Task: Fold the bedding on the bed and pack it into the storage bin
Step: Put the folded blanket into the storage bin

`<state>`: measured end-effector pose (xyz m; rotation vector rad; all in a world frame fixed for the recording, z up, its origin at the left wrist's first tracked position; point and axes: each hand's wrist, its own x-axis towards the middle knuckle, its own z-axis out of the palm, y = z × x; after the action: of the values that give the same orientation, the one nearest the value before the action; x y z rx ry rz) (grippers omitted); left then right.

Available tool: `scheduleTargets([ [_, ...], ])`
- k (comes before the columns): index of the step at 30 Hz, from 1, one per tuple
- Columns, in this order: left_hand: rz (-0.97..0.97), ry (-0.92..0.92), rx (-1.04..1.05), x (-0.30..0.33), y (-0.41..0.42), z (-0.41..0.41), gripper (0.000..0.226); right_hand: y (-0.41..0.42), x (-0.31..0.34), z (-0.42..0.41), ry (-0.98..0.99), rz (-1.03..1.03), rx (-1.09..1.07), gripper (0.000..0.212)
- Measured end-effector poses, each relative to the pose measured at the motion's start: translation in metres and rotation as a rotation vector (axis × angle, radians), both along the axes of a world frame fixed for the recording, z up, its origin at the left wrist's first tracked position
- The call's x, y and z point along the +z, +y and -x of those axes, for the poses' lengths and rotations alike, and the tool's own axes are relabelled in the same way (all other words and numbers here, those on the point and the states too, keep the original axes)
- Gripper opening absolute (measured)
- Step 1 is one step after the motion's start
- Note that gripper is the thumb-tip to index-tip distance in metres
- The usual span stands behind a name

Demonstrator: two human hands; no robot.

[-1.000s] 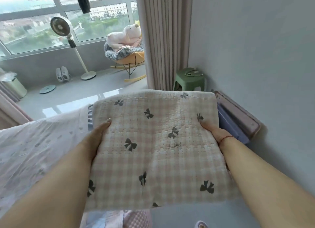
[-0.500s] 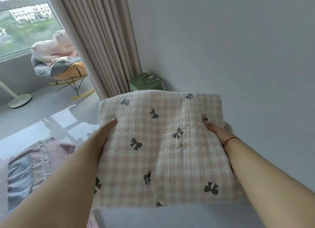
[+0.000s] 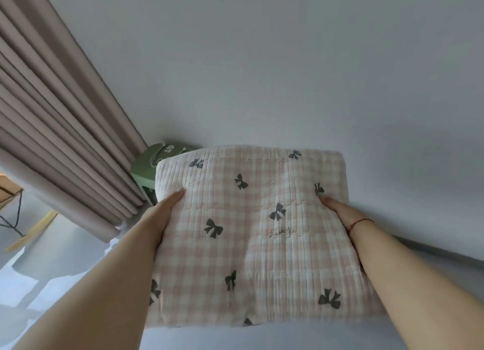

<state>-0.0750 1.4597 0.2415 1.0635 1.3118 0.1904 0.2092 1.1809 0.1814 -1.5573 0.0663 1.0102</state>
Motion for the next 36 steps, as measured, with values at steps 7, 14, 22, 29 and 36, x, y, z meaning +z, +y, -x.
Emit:
scheduleTargets([
  [7, 0.005, 0.048, -0.159, -0.026, 0.075, -0.07, 0.104, 0.028, -0.046, -0.013, 0.06, 0.108, -0.173, 0.097],
  [14, -0.089, 0.093, -0.254, -0.069, 0.123, -0.149, 0.072, 0.065, -0.092, -0.049, 0.074, 0.127, -0.306, 0.081],
  [22, -0.03, 0.146, -0.345, -0.143, 0.166, -0.205, 0.079, 0.095, -0.159, -0.068, 0.098, 0.148, -0.392, 0.072],
  [29, -0.02, 0.159, -0.432, -0.224, 0.21, -0.239, 0.087, 0.125, -0.221, -0.064, 0.067, 0.195, -0.508, 0.05],
  [36, -0.02, 0.147, -0.521, -0.325, 0.237, -0.249, 0.062, 0.145, -0.305, -0.049, 0.021, 0.261, -0.577, 0.084],
])
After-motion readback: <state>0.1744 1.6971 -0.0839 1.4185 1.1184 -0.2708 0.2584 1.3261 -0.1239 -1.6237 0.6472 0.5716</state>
